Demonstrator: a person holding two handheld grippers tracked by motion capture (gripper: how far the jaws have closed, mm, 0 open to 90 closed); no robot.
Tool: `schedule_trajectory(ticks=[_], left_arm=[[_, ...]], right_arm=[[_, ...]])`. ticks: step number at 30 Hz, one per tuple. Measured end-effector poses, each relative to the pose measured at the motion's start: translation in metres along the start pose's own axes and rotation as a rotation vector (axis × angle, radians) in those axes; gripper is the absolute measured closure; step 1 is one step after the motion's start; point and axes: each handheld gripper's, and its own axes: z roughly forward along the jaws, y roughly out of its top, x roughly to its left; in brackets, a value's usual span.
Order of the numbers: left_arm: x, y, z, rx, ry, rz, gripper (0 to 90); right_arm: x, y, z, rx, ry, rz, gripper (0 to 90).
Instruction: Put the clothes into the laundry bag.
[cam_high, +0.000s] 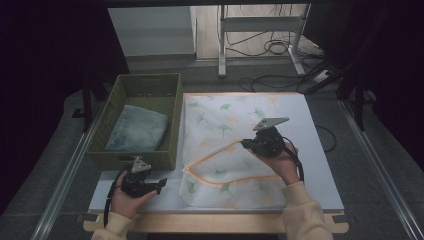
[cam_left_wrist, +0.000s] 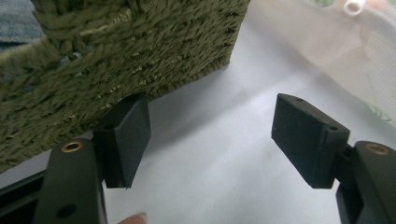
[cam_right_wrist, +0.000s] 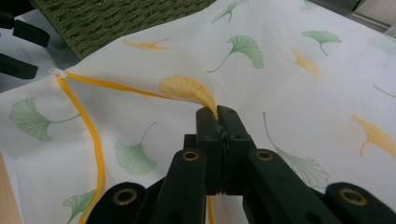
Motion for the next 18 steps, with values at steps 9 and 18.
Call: schedule_trajectory(ticks=[9, 18], left_arm=[[-0.009, 0.006, -0.009, -0.011, -0.032, 0.022, 31.2], [-0.028, 0.029, -0.035, -0.064, -0.033, 0.073, 33.5]], right_arm=[[0.001, -0.001, 0.005, 0.018, 0.005, -0.003, 88.0], [0.001, -0.002, 0.005, 0.018, 0.008, -0.002, 88.0]])
